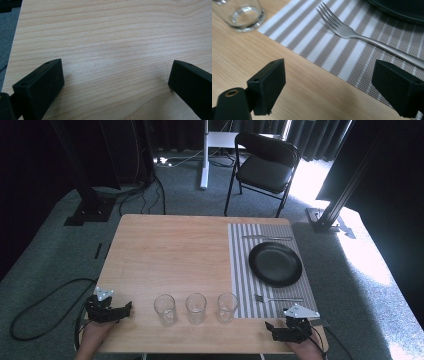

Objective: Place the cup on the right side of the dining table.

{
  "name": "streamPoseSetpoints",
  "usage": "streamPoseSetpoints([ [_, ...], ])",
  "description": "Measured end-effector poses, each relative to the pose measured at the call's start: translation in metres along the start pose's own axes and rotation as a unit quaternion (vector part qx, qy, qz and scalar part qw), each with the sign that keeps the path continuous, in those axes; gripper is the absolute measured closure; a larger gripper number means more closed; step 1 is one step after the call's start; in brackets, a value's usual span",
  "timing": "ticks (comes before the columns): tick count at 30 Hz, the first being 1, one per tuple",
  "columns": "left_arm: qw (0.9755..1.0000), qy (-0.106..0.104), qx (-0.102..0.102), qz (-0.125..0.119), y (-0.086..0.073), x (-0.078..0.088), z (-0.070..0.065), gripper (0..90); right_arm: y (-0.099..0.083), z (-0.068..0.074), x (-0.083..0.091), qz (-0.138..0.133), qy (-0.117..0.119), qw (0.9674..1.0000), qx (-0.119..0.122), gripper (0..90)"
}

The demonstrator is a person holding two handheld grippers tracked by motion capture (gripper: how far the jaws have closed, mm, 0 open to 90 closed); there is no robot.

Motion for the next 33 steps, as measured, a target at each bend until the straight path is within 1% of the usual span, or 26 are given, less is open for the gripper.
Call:
streamPoseSetpoints([
  [3,1.0000,0.000,0.000,0.001,0.000,0.000,0.000,0.5,0.005,0.006,0.001,-0.009,0.011,0.9999,0.007,11.4],
  [6,1.0000,0.000,0.000,0.001,0.000,0.000,0.000,0.5,0.009,0.013,0.002,-0.018,0.026,0.9994,0.012,11.5],
  [9,1.0000,0.000,0.000,0.000,0.000,0.000,0.000,0.5,0.011,0.017,0.003,-0.019,0.033,0.9991,0.017,11.5],
  [10,1.0000,0.000,0.000,0.001,0.000,0.000,0.000,0.5,0.014,0.020,0.004,-0.023,0.039,0.9988,0.019,11.5],
  [14,1.0000,0.000,0.000,0.000,0.000,0.000,0.000,0.5,0.018,0.026,0.004,-0.028,0.049,0.9981,0.026,11.5],
  [16,1.0000,0.000,0.000,0.001,0.000,0.000,0.000,0.5,0.020,0.028,0.003,-0.031,0.050,0.9978,0.030,11.5],
  [23,1.0000,0.000,0.000,0.001,0.000,0.000,0.000,0.5,0.025,0.038,0.002,-0.038,0.064,0.9966,0.036,11.5],
  [26,1.0000,0.000,0.000,0.000,0.000,0.000,0.000,0.5,0.030,0.042,0.002,-0.045,0.069,0.9958,0.040,11.5],
  [28,1.0000,0.000,0.000,0.000,0.000,0.000,0.000,0.5,0.034,0.045,0.002,-0.050,0.076,0.9950,0.041,11.5],
  [33,1.0000,0.000,0.000,0.001,0.000,0.000,0.000,0.5,0.043,0.054,-0.002,-0.053,0.085,0.9933,0.058,11.5],
])
Point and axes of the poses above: each handheld gripper's, and its own axes: x roughly backward along the jaws, y roughly out of its top, z roughly to its left, the point moved 6 cm from there along -x, roughly forward along the jaws, and after that the axes turned 4 degrees about x, right-handed, at the moved point
